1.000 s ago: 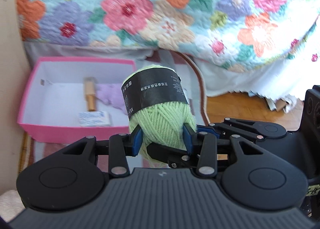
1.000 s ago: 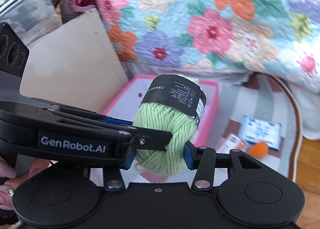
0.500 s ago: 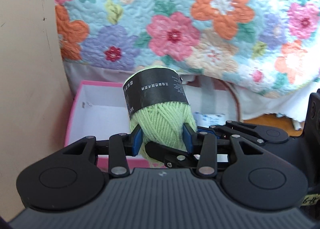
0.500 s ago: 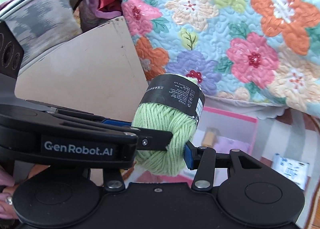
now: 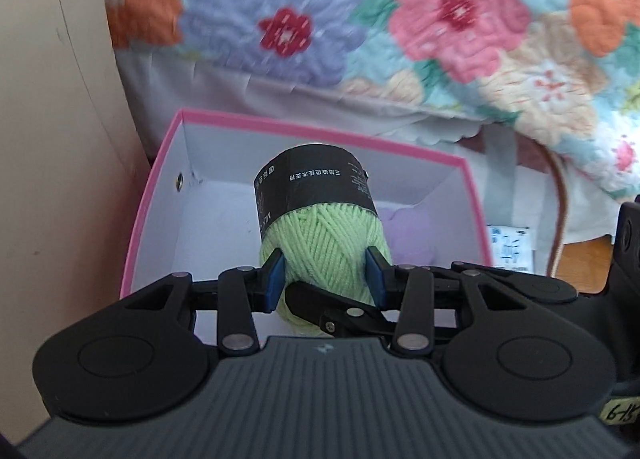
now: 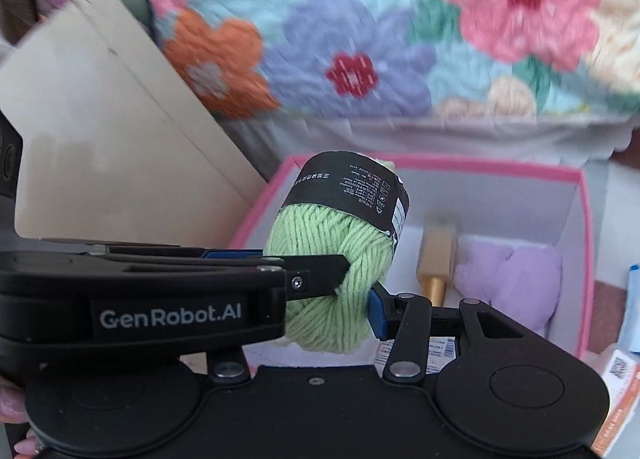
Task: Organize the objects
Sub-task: 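Carry the yarn ball with the left tool into the pink box, then release the yarn ball beside the lipstick and lift the left tool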
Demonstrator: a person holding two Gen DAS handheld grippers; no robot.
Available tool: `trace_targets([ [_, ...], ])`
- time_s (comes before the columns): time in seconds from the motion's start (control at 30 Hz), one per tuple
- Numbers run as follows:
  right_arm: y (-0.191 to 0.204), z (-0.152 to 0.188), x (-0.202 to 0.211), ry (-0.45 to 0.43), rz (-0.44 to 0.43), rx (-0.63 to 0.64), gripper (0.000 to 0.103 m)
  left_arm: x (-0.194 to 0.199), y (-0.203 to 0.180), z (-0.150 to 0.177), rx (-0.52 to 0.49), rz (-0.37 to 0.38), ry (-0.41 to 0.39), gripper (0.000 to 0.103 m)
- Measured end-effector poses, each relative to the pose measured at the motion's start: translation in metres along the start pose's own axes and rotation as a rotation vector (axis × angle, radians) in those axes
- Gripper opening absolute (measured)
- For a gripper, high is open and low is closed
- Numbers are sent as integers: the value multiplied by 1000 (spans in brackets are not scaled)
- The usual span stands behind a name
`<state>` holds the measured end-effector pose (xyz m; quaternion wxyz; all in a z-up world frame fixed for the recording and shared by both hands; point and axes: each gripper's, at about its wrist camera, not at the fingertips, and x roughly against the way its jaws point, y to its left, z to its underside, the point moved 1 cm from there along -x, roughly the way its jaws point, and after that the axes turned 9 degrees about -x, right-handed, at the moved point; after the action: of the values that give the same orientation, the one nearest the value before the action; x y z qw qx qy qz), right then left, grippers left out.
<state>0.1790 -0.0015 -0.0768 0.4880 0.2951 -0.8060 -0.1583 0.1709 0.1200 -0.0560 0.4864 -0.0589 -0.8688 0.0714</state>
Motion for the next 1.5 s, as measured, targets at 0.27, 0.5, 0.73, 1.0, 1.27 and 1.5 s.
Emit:
trace_targets([
  [0.27,-20,-6,-52,76,57,-86,53,-48,22,-4,78,14,98,42],
  [0.5,-28,-2,-74,114,105,-122,55,-65,20,-3,77,-51,138,35],
  [0.73,-30,4,-62,112,119,-56,49,-83,30,2,93,-108,142,32],
  [1.0,-25,-3,-59,91,149,-22,44,-78,26,2,111,-101,134,41],
  [1.27,-12,11,-13,119,159,96,46,-18,7,9,44,-136,139,61],
  [1.5,-4,20,40,144,179,148,48,40,-16,18,-2,-126,136,66],
])
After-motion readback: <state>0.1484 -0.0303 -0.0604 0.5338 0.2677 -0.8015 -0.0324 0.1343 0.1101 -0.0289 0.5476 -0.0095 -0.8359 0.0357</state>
